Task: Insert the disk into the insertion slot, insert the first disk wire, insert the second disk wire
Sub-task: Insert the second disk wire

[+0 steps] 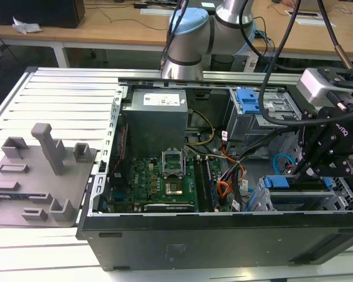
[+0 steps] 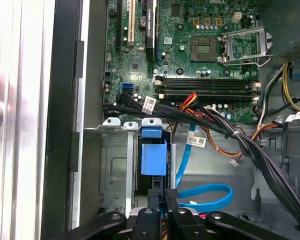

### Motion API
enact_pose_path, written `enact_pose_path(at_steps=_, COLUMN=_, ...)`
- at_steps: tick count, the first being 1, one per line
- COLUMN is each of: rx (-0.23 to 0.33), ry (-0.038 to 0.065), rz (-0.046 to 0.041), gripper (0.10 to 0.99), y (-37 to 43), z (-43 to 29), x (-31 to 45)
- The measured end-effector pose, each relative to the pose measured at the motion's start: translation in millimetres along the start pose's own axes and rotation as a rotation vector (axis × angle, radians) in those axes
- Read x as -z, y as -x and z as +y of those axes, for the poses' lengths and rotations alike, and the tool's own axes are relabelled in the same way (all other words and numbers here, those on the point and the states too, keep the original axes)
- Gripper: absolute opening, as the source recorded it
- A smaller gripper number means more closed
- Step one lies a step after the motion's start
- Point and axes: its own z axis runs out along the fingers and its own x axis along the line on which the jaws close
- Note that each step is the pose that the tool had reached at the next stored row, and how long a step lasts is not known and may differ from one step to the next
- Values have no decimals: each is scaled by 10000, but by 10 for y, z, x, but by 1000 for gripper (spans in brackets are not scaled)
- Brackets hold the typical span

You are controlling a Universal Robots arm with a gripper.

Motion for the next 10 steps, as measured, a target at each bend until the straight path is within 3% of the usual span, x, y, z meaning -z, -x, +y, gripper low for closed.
enact_pose_path(at_steps=8, rx=4, ry=0, rz=-48, gripper=161, y=-19, z=-5, x=-54)
enact_pose_path(at_steps=10, rx=4, ry=0, rz=-48, gripper=235, y=-20, z=-5, x=-55)
